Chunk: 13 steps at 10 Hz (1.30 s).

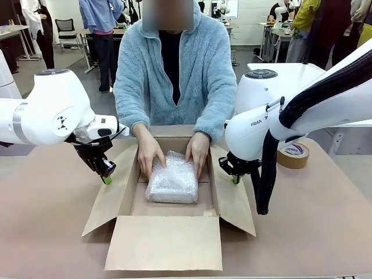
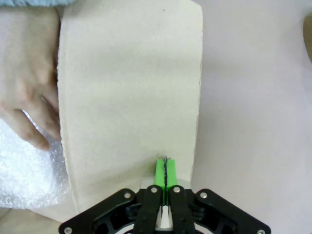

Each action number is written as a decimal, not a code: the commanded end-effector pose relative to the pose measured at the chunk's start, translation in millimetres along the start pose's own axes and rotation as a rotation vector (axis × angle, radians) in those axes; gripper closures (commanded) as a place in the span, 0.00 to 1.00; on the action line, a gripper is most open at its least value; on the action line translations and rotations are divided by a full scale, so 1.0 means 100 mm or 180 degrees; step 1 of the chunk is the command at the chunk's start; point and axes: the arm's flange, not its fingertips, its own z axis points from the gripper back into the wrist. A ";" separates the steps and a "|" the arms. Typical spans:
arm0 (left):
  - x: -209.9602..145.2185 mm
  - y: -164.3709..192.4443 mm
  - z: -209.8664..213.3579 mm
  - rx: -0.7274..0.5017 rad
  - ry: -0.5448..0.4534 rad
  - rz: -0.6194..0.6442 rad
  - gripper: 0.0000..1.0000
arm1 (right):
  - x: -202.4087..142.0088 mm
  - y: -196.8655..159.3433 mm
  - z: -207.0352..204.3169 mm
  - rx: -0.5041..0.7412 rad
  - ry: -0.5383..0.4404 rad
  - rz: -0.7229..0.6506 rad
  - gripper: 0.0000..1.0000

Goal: Wrap the clocks to prevent damage.
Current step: Once the human has placed the objects inside and stepped back, release both hands from the side flaps of the Package Box.

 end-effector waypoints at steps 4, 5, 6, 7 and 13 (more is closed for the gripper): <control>-0.01 0.00 -0.01 -0.0006 0.0030 -0.0005 1.00 | -0.01 0.01 -0.01 -0.0069 -0.0026 -0.0034 0.99; -0.01 0.00 -0.01 -0.0006 0.0030 -0.0005 1.00 | -0.01 0.01 -0.01 -0.0069 -0.0026 -0.0034 0.99; -0.01 0.00 -0.01 -0.0006 0.0030 -0.0005 1.00 | -0.01 0.01 -0.01 -0.0069 -0.0026 -0.0034 0.99; -0.01 0.00 -0.01 -0.0006 0.0030 -0.0005 1.00 | -0.01 0.01 -0.01 -0.0069 -0.0026 -0.0034 0.99; -0.01 0.00 -0.01 -0.0006 0.0030 -0.0005 1.00 | -0.01 0.01 -0.01 -0.0069 -0.0026 -0.0034 0.99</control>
